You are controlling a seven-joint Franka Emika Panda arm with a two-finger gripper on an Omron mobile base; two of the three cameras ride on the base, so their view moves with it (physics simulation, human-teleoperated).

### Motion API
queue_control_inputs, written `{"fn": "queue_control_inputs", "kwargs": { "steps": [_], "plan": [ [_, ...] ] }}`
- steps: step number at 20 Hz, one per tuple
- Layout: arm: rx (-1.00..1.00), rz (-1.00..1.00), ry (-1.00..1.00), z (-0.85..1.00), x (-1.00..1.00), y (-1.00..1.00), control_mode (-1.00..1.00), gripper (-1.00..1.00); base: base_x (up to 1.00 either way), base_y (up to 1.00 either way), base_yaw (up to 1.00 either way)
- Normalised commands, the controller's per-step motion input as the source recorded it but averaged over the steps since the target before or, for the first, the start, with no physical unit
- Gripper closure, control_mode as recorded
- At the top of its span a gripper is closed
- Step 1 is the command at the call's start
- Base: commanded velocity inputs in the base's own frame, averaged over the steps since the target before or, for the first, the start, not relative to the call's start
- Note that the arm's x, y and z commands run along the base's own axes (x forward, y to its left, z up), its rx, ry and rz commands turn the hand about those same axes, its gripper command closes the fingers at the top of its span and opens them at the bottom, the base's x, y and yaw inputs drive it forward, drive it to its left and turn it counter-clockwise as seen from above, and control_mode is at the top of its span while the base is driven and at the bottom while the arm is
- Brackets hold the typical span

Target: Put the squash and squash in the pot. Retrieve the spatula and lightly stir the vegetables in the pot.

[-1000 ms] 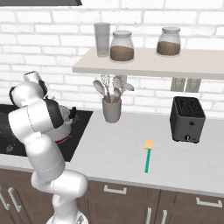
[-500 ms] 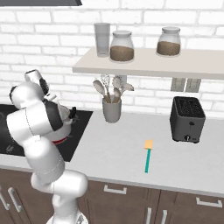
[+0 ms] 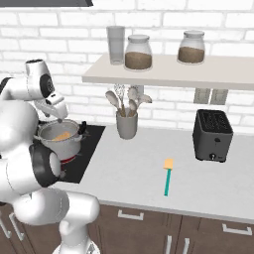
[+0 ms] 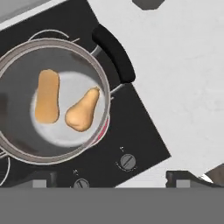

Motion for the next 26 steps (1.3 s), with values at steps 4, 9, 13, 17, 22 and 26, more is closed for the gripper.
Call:
{"fn": "queue_control_inputs", "kwargs": {
  "steps": [4, 9, 13, 17, 22, 26],
  "plan": [
    [0.29, -0.37, 0.20, 0.63, -0.49, -0.99, -1.00, -1.00, 0.00, 0.00, 0.00],
    [0.23, -0.64, 0.26, 0.10, -0.26, -0.91, -1.00, -1.00, 0.00, 0.00, 0.00],
    [0.17, -0.73, 0.21, 0.00, -0.04, -0.80, -1.00, -1.00, 0.00, 0.00, 0.00],
    [0.16, -0.72, 0.19, 0.00, -0.01, -0.85, -1.00, -1.00, 0.00, 0.00, 0.00],
    [0.12, -0.73, 0.18, -0.07, 0.00, -0.85, -1.00, -1.00, 0.00, 0.00, 0.00],
    [0.08, -0.75, 0.20, -0.29, 0.00, -0.84, -1.00, -1.00, 0.00, 0.00, 0.00]
  ]
}}
